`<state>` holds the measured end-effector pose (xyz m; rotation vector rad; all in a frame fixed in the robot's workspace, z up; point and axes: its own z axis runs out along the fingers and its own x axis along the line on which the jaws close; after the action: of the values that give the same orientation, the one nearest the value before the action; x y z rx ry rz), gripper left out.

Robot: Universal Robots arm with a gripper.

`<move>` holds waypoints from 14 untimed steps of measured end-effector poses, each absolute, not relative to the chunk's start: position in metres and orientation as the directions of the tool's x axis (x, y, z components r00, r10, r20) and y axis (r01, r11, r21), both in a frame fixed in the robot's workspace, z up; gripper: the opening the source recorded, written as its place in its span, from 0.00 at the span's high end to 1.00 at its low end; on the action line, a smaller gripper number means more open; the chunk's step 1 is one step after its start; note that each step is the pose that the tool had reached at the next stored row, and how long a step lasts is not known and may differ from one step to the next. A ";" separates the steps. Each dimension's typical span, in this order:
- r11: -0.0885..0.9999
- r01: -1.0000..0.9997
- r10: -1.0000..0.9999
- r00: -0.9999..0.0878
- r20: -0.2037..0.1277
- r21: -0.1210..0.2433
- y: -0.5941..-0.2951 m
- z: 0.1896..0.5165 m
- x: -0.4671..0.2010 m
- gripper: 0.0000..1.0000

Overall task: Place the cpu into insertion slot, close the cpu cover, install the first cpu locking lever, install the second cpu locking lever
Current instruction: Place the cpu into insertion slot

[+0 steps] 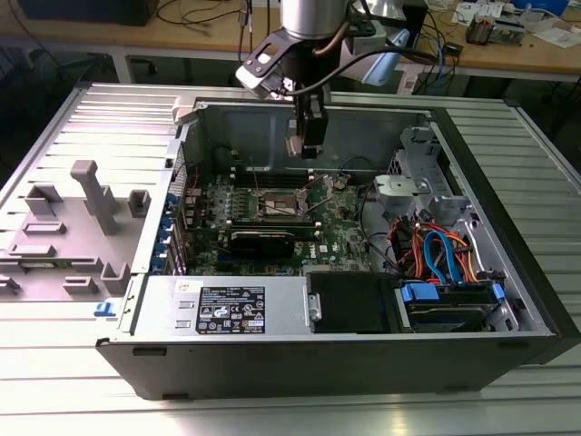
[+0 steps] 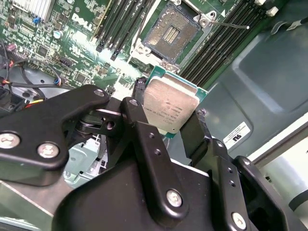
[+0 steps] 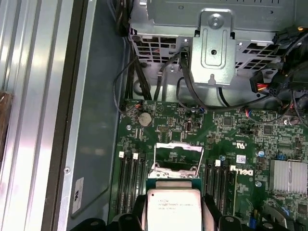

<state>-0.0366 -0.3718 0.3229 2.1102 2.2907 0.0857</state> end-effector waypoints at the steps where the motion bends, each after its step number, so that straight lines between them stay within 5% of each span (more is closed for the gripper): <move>1: 0.065 0.996 0.998 -0.066 0.018 0.057 -0.372 0.322 -0.037 0.46; 14: -0.036 0.998 0.999 0.035 0.018 0.049 -0.372 0.320 -0.037 0.46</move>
<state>-0.0366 -0.3721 0.3197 2.2437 2.1656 0.0736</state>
